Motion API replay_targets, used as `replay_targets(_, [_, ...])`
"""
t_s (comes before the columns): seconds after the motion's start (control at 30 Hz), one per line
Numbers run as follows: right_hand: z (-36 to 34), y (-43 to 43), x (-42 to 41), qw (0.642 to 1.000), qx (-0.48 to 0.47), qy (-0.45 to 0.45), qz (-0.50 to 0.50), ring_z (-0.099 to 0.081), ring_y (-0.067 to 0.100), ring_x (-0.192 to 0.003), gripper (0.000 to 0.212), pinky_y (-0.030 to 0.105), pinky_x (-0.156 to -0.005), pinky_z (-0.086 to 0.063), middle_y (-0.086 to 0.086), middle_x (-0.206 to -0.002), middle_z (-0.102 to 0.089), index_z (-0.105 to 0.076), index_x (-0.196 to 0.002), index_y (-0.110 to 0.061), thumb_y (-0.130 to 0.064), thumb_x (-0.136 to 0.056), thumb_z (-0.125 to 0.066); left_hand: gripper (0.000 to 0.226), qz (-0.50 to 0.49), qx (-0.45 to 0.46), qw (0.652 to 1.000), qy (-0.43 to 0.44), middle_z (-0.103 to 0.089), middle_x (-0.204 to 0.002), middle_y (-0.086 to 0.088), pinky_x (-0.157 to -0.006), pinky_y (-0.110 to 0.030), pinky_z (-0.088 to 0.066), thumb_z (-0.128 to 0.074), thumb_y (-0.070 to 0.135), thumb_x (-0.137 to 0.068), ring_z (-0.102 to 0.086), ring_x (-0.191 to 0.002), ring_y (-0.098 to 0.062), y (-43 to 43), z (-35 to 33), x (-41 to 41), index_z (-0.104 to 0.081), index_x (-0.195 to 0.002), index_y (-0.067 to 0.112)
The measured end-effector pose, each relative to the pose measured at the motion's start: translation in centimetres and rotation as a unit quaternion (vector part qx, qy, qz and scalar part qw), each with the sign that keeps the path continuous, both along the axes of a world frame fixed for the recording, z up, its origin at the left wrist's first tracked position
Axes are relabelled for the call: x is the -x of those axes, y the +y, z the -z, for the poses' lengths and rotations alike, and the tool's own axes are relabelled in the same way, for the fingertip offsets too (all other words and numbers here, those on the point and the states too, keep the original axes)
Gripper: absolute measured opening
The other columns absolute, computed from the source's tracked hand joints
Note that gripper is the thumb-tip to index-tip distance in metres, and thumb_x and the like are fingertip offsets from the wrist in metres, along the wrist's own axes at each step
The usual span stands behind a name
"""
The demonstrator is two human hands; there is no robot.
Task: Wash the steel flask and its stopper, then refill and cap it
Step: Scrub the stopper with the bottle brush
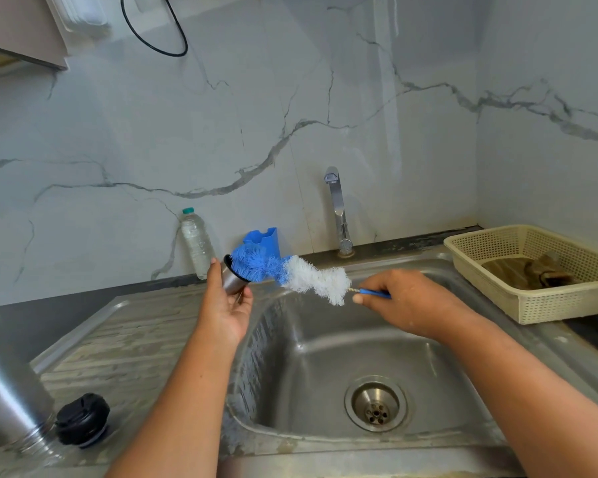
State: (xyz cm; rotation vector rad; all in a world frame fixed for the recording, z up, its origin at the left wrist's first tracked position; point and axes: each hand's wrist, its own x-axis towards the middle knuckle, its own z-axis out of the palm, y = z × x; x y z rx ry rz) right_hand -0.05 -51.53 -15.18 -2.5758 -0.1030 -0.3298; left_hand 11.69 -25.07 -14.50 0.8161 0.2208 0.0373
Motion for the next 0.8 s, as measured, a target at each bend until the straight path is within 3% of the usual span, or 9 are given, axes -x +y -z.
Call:
replay_targets(0.1, [0.3,0.3,-0.2,0.999,-0.037,0.003,-0.026,-0.045,0.012,-0.059,0.041,0.028,-0.060,-0.039,-0.007,-0.063,-0.050,-0.055,-0.058,-0.049,-0.053,-0.099,-0.058,0.045,-0.001,0.023,1.000,-0.006,-0.071,-0.108,-0.010,-0.071,-0.022,-0.055,-0.076,0.048,-0.090,-0.067,-0.093,-0.015,-0.2,-0.2,0.0,-0.064,-0.114,0.012])
replay_targets(0.27, [1.0,0.2,-0.6,0.997,-0.074,0.004,-0.033,-0.039,0.012,-0.056,0.044,0.031,-0.059,-0.036,-0.008,-0.059,-0.042,-0.051,-0.060,-0.032,-0.053,-0.099,-0.058,0.043,0.004,0.033,0.999,-0.003,-0.070,-0.107,-0.010,-0.071,-0.023,-0.056,-0.076,0.048,-0.091,-0.067,-0.093,-0.016,-0.4,-0.2,0.0,-0.063,-0.111,0.012])
replay_targets(0.4, [1.2,0.0,-1.0,0.996,-0.080,-0.011,-0.022,-0.037,0.011,-0.055,0.041,0.031,-0.059,-0.035,-0.011,-0.054,-0.038,-0.058,-0.073,-0.021,-0.053,-0.099,-0.058,0.046,-0.008,0.048,0.999,-0.004,-0.067,-0.111,-0.012,-0.073,-0.023,-0.057,-0.076,0.048,-0.090,-0.065,-0.095,-0.018,-0.3,-0.2,-0.1,-0.062,-0.114,0.011])
replay_targets(0.53, [1.3,0.4,-1.0,0.996,-0.087,0.001,-0.035,-0.039,0.009,-0.054,0.037,0.029,-0.060,-0.037,-0.011,-0.055,-0.040,-0.059,-0.065,-0.035,-0.050,-0.099,-0.059,0.040,0.019,0.043,0.999,-0.026,-0.071,-0.109,-0.010,-0.076,-0.025,-0.057,-0.075,0.046,-0.092,-0.068,-0.097,-0.018,-0.8,-0.4,0.3,-0.065,-0.114,0.014])
replay_targets(0.67, [1.5,0.4,-1.3,0.995,-0.096,-0.003,-0.021,-0.037,0.011,-0.055,0.042,0.031,-0.059,-0.037,-0.009,-0.056,-0.039,-0.052,-0.063,-0.031,-0.049,-0.099,-0.059,0.044,0.060,0.022,0.996,-0.056,-0.073,-0.105,-0.011,-0.071,-0.024,-0.058,-0.074,0.047,-0.091,-0.068,-0.093,-0.018,-1.6,-0.4,0.9,-0.067,-0.120,0.015])
replay_targets(0.8, [1.6,0.3,-1.4,0.996,-0.094,-0.003,0.003,-0.043,0.012,-0.058,0.037,0.031,-0.061,-0.041,-0.008,-0.059,-0.046,-0.059,-0.069,-0.030,-0.050,-0.099,-0.059,0.046,0.085,0.014,0.993,-0.077,-0.074,-0.107,-0.014,-0.071,-0.025,-0.060,-0.074,0.048,-0.091,-0.070,-0.092,-0.019,-2.0,-0.4,1.1,-0.068,-0.121,0.014])
